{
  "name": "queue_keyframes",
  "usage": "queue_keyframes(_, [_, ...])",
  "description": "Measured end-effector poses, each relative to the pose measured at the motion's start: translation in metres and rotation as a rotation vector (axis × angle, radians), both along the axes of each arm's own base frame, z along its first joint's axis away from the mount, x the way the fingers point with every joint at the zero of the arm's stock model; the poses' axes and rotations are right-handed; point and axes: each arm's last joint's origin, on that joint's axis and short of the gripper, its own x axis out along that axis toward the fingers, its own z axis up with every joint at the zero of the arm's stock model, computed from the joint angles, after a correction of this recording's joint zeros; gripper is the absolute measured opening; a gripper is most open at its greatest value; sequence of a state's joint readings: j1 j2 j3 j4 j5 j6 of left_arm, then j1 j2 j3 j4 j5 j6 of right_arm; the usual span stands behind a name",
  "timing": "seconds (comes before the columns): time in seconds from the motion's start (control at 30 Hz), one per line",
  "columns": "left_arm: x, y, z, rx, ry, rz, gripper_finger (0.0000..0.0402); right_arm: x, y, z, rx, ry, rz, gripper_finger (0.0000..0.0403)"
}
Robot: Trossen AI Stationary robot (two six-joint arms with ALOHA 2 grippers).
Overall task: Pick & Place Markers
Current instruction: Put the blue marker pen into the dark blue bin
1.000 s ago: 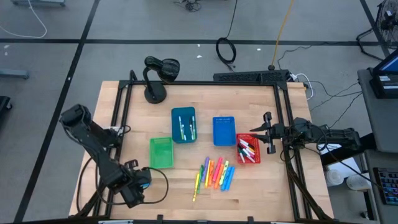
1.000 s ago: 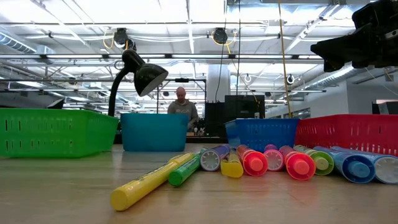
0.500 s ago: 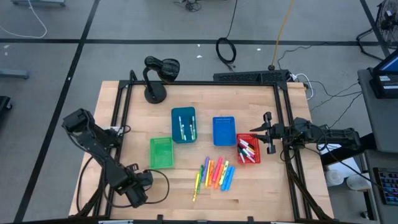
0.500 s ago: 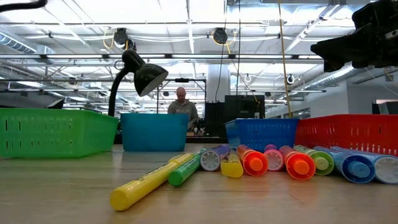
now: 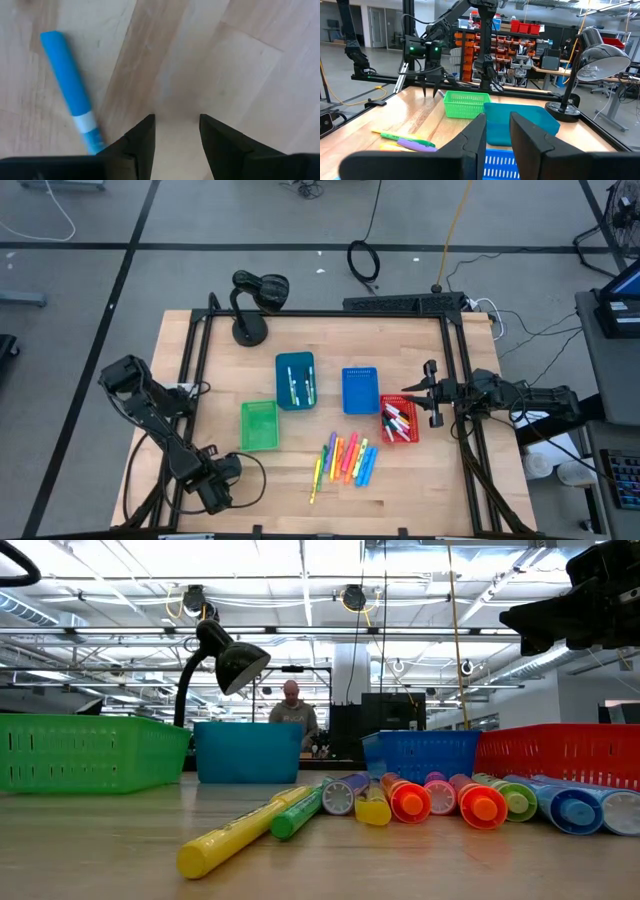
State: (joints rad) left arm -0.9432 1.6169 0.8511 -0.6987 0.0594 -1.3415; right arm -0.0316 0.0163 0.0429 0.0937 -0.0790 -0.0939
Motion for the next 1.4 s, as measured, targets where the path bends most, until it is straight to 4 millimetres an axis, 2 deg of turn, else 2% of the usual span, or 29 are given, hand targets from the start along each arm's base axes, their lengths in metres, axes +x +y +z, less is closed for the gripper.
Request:
queue_keyframes(0.23, [-0.001,0.0,0.003,0.008,0.036,0.008,0.0156,0.0,0.0,0.0,0.0,0.0,0.0,0.0071])
queue_keyframes(0.47, [-0.01,0.013,0.007,0.163,0.142,0.069,0.0156,0.0,0.0,0.0,0.0,0.0,0.0,0.0071])
queue_keyframes(0.83, [-0.021,0.032,0.011,0.387,0.212,0.083,0.0156,0.0,0.0,0.0,0.0,0.0,0.0,0.0071])
queue_keyframes(1.13, [-0.026,0.034,0.006,0.403,0.234,0.099,0.0156,0.0,0.0,0.0,0.0,0.0,0.0,0.0071])
queue_keyframes(1.27, [-0.031,0.039,-0.002,0.415,0.232,0.146,0.0156,0.0,0.0,0.0,0.0,0.0,0.0,0.0071])
queue_keyframes(1.4, [-0.033,0.04,-0.014,0.351,0.217,0.173,0.0156,0.0,0.0,0.0,0.0,0.0,0.0,0.0071])
